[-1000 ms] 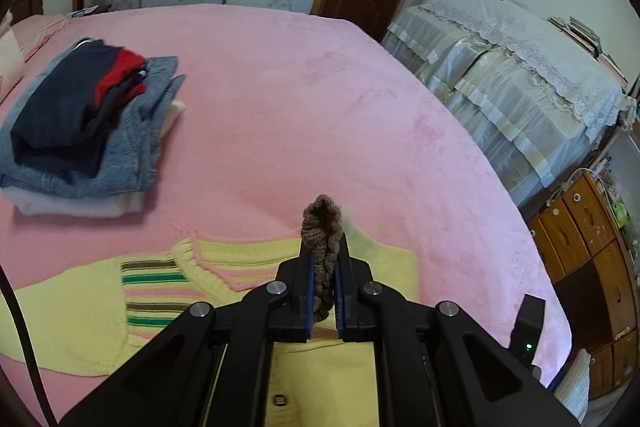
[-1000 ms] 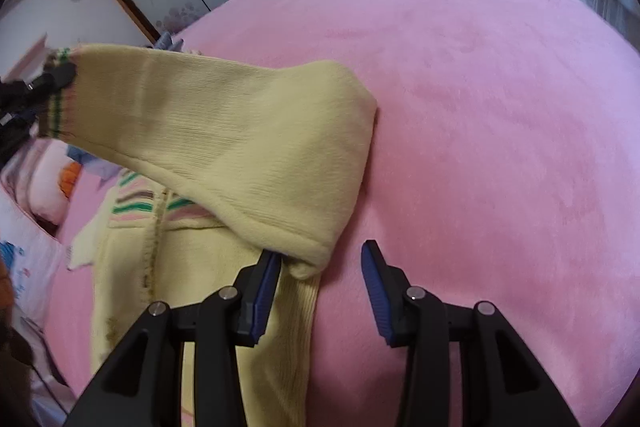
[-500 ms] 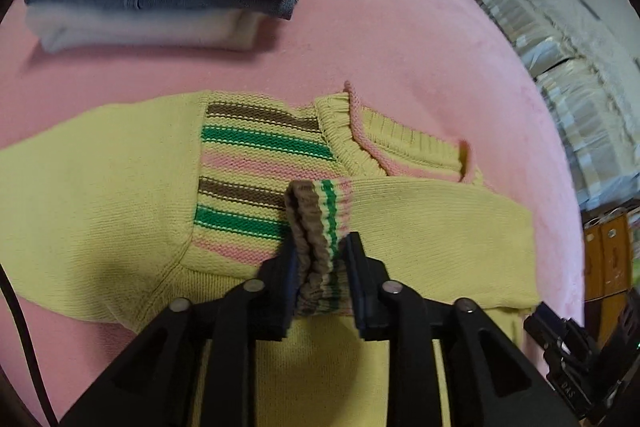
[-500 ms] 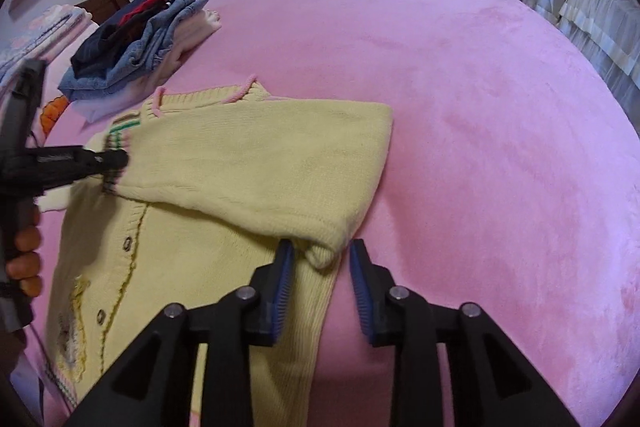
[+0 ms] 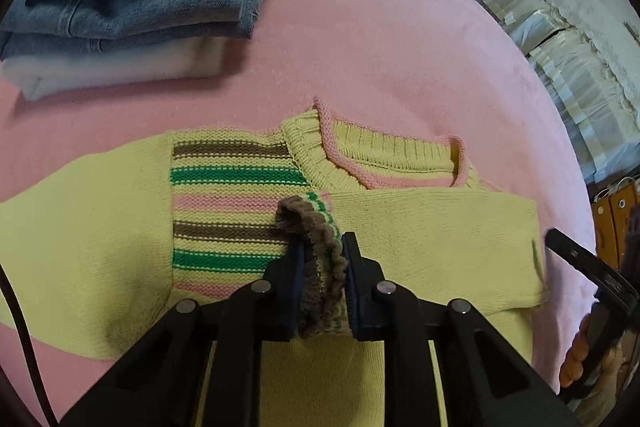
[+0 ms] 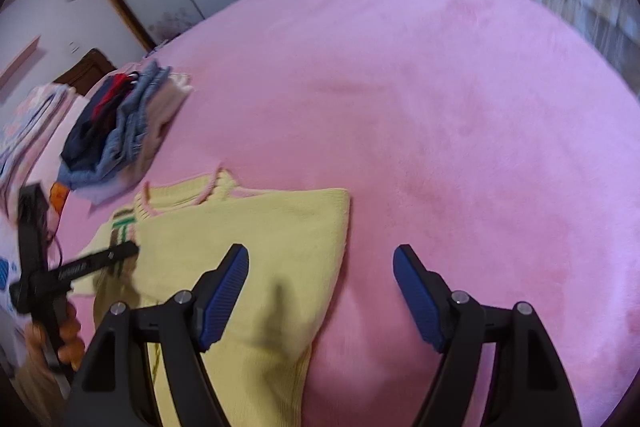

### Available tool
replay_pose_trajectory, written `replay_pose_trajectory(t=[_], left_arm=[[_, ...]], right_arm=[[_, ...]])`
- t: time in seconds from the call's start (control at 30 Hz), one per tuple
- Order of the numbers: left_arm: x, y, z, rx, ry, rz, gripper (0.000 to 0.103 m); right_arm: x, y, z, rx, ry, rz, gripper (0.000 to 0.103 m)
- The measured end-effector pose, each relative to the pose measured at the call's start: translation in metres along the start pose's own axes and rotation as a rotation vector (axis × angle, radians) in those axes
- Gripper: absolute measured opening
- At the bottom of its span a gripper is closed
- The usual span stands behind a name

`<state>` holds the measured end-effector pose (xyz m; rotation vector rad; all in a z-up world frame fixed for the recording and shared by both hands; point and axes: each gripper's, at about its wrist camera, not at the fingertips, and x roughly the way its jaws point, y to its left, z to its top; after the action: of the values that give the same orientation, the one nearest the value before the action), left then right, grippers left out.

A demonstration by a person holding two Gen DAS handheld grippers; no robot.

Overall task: Fold large clothes
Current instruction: 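Open the left tool and withdraw both tools from the cardigan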

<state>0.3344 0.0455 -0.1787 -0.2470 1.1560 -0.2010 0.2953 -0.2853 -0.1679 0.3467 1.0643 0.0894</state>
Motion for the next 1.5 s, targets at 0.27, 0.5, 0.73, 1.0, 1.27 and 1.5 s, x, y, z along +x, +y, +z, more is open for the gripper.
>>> replay_pose_trajectory(t=[0.27,0.5,0.73,1.0,1.27,1.5], left_arm=[[0.007,0.022,0.000,-0.057,0.017,-0.029,0.019],[-0.054,0.017,-0.012,-0.034,-0.159,0.058,0.064],[-0.056,-0.024,-0.027,0.018,-0.135,-0.013,0.072],[-0.008,-0.054,-0.041,0.044,-0.102,0.029,0.070],[0.005,-0.049,-0.048,0.070,-0.073,0.087,0.059],[0.002,-0.044,-0.045,0.029,-0.013,0.073,0.078]], right_arm=[[0.032,0.007,-0.007,-0.051,0.047,-0.114,0.014],[-0.019,0.029,-0.017,-0.115,-0.020,-0.101,0.024],[-0.050,0.061,-0.042,-0.171,-0.115,-0.111,0.033],[-0.028,0.079,-0.068,-0.228,-0.105,-0.038,0.033],[-0.014,0.039,-0.079,-0.144,-0.076,-0.124,0.009],[-0.014,0.040,-0.079,-0.142,-0.062,-0.164,0.013]])
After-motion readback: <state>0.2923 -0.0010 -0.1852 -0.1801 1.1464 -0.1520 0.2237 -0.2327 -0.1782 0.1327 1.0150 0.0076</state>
